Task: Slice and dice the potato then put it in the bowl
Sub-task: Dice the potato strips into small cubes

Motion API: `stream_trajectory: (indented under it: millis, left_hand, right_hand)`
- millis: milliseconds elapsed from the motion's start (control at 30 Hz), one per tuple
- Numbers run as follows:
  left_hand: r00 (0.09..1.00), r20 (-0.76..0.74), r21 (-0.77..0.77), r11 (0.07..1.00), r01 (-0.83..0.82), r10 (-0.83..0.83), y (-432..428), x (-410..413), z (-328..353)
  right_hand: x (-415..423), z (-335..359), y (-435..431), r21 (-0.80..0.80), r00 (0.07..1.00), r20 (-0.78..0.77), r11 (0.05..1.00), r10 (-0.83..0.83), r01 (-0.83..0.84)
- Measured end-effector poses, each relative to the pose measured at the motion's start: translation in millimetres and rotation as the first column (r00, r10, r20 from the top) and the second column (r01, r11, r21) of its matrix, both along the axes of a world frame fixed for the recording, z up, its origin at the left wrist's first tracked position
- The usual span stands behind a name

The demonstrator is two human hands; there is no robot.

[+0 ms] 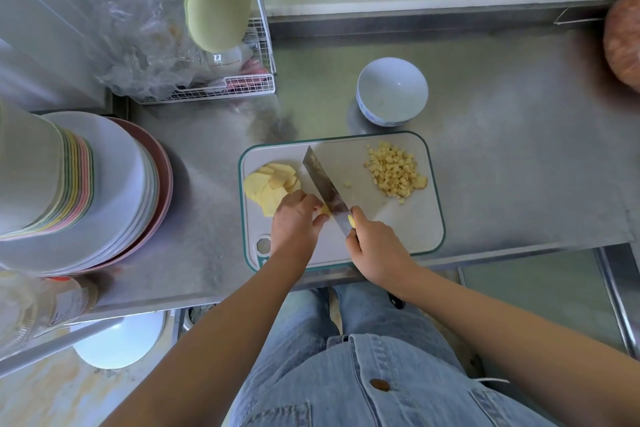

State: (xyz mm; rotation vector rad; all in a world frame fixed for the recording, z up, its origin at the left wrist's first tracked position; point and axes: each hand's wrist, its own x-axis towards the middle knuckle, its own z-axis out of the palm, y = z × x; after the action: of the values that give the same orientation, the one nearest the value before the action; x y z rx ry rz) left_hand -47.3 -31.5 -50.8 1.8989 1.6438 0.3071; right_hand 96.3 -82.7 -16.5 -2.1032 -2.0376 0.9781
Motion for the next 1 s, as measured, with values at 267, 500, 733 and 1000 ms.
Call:
stream_trajectory:
  millis: [267, 500, 733, 1000]
  left_hand:
    - [1.0, -0.015, -0.012, 1.0, 0.016, -0.016, 2, -2, 1]
    - [0.999, 0.011, 0.011, 0.999, 0.033, -0.033, -1, -10, 2]
    - [1.0, 0.012, 0.017, 1.0, -0.003, 0.003, -5, -8, 4]
    - [0.999, 0.036, 0.012, 0.999, -0.038, 0.038, -5, -6, 2]
  right_hand:
    - [-3, -3, 6, -0.005, 0.996, -0.019, 0.997, -0.082, 0.081]
    - [10, 9, 4, 0.04, 0.993, -0.112, 0.998, -0.048, 0.052]
    - [3, 10, -4, 0.036, 0.996, -0.087, 0.999, 0.017, -0.014]
    - [-6, 0, -6, 0.002, 1.0, -0.018, 1.0, -0.001, 0.001]
